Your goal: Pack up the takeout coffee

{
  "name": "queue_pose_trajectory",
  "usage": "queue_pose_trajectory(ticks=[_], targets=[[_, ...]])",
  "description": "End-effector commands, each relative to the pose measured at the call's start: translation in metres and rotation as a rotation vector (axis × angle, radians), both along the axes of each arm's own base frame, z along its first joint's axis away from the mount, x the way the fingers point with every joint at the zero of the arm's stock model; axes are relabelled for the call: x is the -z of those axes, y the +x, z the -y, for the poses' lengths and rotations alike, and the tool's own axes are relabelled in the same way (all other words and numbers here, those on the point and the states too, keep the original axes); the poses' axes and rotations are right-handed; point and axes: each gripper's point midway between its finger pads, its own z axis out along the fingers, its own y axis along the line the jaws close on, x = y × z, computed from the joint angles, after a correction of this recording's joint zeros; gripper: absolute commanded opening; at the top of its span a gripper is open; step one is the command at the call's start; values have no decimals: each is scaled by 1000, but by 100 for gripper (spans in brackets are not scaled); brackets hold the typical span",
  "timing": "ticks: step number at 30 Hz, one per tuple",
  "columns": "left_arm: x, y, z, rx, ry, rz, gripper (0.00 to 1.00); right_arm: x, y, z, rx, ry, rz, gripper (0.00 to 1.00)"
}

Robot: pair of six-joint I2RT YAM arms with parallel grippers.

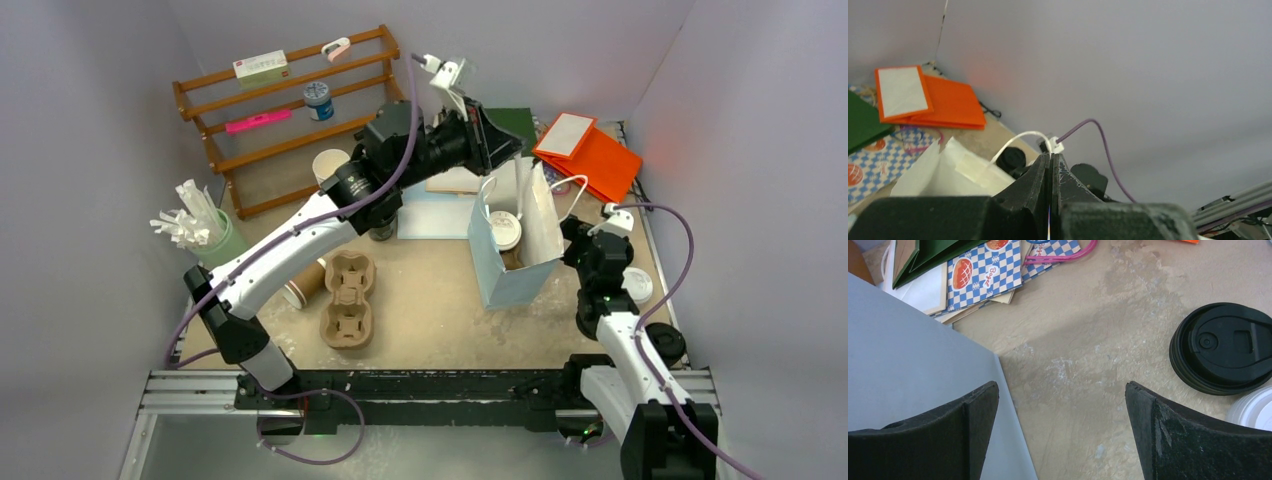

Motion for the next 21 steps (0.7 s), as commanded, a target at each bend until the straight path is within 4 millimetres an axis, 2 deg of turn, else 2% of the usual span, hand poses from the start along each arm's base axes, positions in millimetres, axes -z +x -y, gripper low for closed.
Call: queue_pose_trajectory(ticks=[1,6,8,15,17,18,21], targets=[[3,-5,-18,-47,25,31,0,-20,12,2,6,-52,73,97],[50,0,-13,-50,89,-13,0,-21,17,2,6,-73,84,97],[60,6,-11,-65,109,-12,0,-22,20,1,-1,-78,91,97],[53,28,9,-83,144,79,0,-22,32,-3,-24,-87,100,96],[63,38,21,-78,180,84,0,-21,34,-4,-33,-86,97,96],[69,42,25,-78,207,85,9,-22,35,-5,-39,-87,97,96],[87,53,30,-93,313,66,59,-22,38,-6,-43,-94,96,96]])
